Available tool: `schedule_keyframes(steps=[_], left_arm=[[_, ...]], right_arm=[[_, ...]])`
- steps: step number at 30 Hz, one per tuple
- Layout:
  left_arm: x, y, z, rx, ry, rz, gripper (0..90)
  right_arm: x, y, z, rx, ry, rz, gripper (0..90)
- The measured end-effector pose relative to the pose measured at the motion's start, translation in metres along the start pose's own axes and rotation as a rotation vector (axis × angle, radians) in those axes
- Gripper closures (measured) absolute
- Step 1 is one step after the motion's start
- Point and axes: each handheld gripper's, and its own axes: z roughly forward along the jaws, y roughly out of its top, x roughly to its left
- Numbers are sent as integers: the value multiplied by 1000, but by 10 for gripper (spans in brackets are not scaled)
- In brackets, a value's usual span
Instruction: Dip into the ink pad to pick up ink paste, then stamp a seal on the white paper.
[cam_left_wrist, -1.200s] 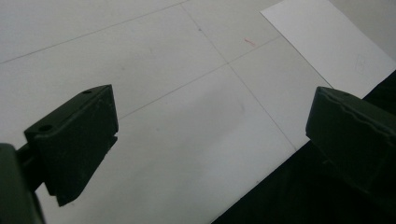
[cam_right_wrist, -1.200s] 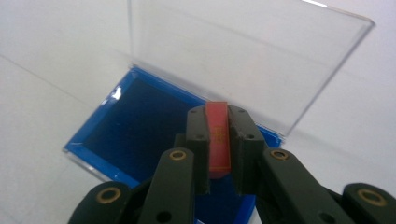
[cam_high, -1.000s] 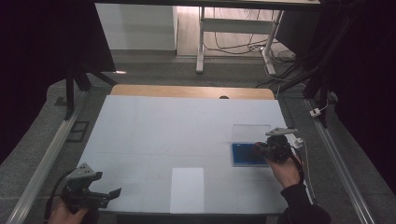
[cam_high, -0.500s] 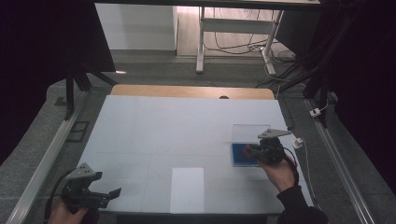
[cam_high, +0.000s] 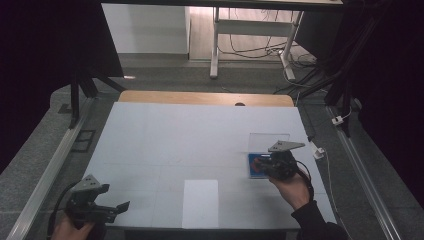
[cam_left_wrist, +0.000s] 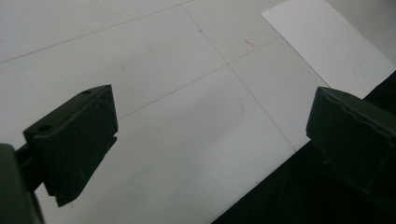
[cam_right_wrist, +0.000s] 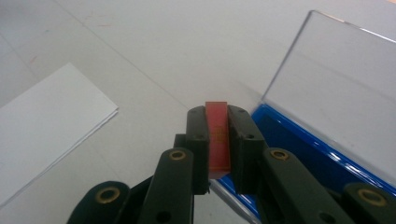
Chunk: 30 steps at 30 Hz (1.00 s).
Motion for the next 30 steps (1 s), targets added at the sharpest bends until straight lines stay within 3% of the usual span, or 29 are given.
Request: schedule_keyframes(steps=[5,22,30], left_arm=[[0,0,0,0,0,1,25],[0,0,0,3,-1,1,26],[0,0,0,1,-4,0,27]], right_arm=[[7,2,2,0,17,-11,794],[53,12,16,7,143,-96,794],[66,14,23,25,172,-127,794]])
